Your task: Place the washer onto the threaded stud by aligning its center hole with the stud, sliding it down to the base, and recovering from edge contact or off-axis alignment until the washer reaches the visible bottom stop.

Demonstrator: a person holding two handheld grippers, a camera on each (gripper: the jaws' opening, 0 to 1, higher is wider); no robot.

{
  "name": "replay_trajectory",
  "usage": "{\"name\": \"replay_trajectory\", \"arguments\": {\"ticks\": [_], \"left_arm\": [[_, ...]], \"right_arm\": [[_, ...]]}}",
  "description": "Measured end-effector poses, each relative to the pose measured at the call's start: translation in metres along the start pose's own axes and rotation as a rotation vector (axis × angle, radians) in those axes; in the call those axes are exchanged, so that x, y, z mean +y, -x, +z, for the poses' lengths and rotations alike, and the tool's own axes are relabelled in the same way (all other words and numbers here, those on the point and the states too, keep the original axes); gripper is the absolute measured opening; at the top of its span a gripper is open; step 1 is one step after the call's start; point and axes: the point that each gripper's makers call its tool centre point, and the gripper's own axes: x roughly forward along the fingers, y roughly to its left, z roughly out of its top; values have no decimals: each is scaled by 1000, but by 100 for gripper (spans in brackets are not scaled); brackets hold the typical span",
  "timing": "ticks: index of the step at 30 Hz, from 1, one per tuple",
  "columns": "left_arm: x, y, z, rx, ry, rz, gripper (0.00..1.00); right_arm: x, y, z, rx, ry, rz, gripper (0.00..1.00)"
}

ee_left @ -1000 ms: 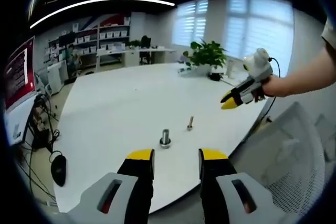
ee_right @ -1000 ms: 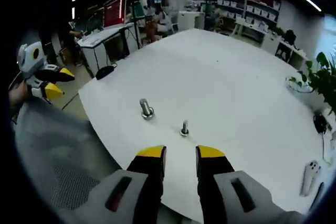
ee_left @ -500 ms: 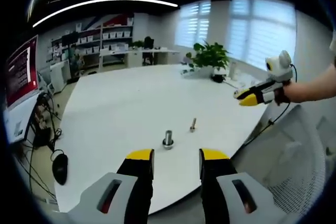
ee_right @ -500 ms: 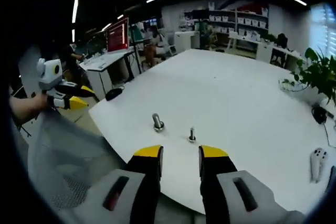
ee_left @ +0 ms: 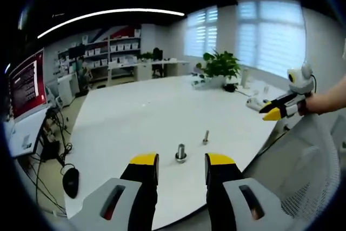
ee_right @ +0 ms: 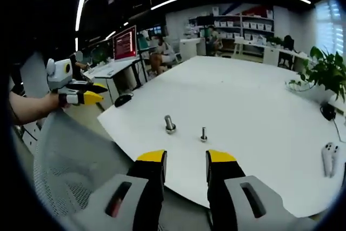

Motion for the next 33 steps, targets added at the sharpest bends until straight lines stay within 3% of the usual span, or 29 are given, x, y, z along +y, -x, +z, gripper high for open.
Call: {"name": "replay_trajectory", "arguments": {"ticks": [3,7,12,17,23,26,33], "left_arm": [[0,1,3,-9,-11,6,32],[5,1,4,-10,4,15,32],[4,2,3,3,25,17,33],[4,6,-3,15,40,50,34],[13,9,-9,3,83,78,33],[11,7,-8,-2,77,68,33],[1,3,-17,49,37,28,33]], "right_arm": [[-6,3,6,-40,-23,-17,32],[-6,0,0,-19,-41,-8,32],[-4,1,0,-26,14,-15,32],[-5,-3,-11,34,-11,-2,32],[-7,-2,-7,4,-16,-7,34],[-5,-3,-8,10,-15,2,34],[-3,-3,-7,-2,-35,13,34]]}}
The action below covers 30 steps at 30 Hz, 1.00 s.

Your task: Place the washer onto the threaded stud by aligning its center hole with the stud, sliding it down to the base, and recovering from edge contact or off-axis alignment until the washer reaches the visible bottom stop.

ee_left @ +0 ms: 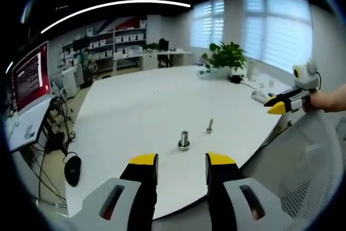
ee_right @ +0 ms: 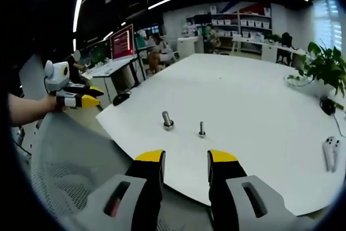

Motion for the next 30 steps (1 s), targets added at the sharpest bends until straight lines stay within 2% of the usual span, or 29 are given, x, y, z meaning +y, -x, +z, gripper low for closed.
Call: {"name": "replay_trajectory", "arguments": {"ticks": [6,9,13,17,30], "left_arm": [[2,1,1,-12,5,5,32],[3,1,1,-13,14,7,32],[2,0,0,-13,13,-2,32],[5,3,3,-34,22,8,31],[6,3,4,-39,34,8,31]], "right_arm": [[0,-1,-4,17,-1,4,34],[1,1,-1,-1,15,-2,34],[2,-1,-5,21,7,5,34],[2,-1,-4,19,8,6,34],[6,-4,-7,43,26,21,33]]}}
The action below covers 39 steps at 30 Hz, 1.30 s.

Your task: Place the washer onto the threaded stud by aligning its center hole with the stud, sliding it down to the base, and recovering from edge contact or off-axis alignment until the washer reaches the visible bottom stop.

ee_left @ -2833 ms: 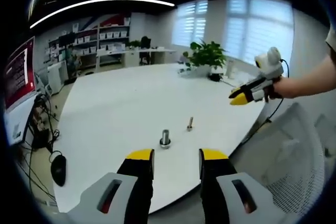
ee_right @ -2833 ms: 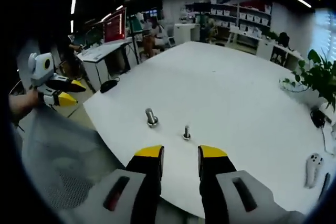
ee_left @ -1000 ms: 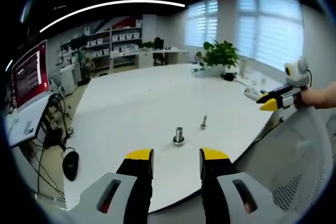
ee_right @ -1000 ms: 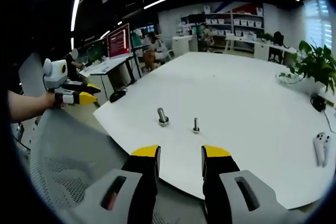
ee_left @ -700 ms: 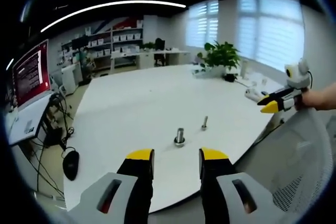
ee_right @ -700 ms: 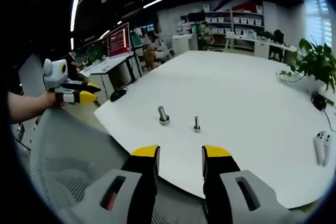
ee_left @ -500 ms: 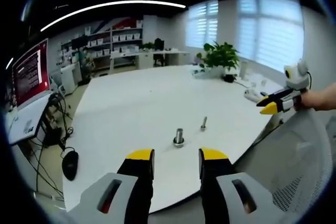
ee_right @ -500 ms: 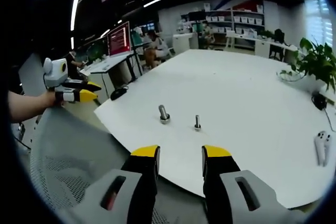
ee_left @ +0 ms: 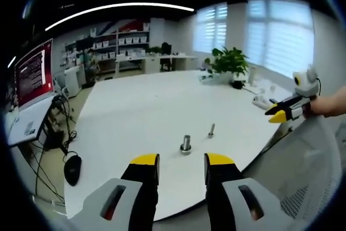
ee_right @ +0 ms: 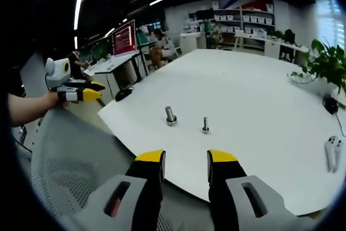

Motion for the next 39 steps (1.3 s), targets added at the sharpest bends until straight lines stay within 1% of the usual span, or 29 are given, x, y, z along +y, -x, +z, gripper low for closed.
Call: {"name": "replay_trajectory", "arguments": {"ticks": [9,12,16,20,23,26,39], "left_arm": [[0,0,1,-7,1,4,31],[-2,0,1,-2,-8,2,31],[1,0,1,-6,1,8,31],[-1,-1,-1,12,-10,8,30],[0,-1,-1,6,-6,10,30],[-1,-1,-2,14,-1,9,30],[-1,-1,-2,15,-4,10,30]], "right_arm": [[0,0,-2,8,3,6,33],[-2,1,-1,3,-6,3,33],[-2,1,0,-7,-5,-1,33],[-2,1,-2,1,-10,5,33],[-1,1,-1,-5,-14,9,33],[-1,2,0,-12,-15,6,33],[-4,2,-2,-4,-26,-1,33]]}}
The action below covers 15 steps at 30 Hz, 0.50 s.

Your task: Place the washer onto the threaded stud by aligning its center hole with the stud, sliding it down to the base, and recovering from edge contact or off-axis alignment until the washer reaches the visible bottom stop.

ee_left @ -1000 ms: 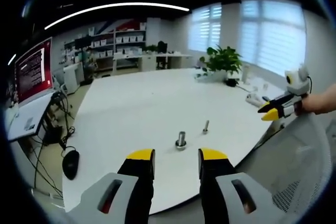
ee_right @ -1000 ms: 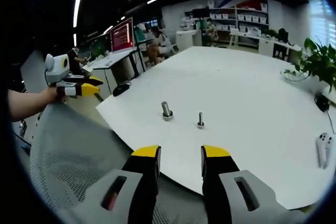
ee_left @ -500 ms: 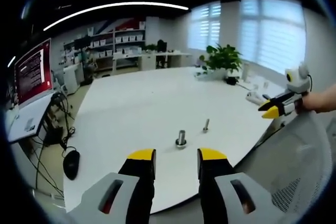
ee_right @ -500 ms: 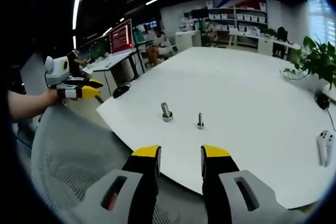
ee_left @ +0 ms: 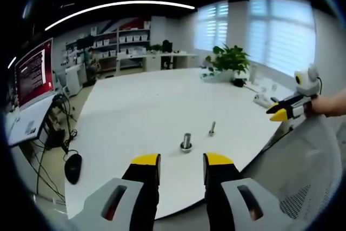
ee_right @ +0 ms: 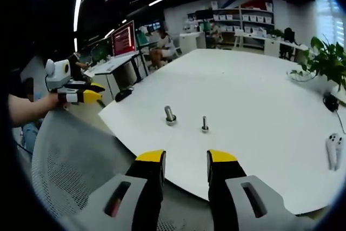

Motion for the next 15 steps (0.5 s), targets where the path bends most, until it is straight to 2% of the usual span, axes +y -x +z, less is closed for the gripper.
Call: {"name": "replay_trajectory", "arguments": {"ticks": [15], "left_arm": [[1,0,0,-1,10,2,29]], "right_arm": [[-1,0,1,0,-1,-1,33]]}}
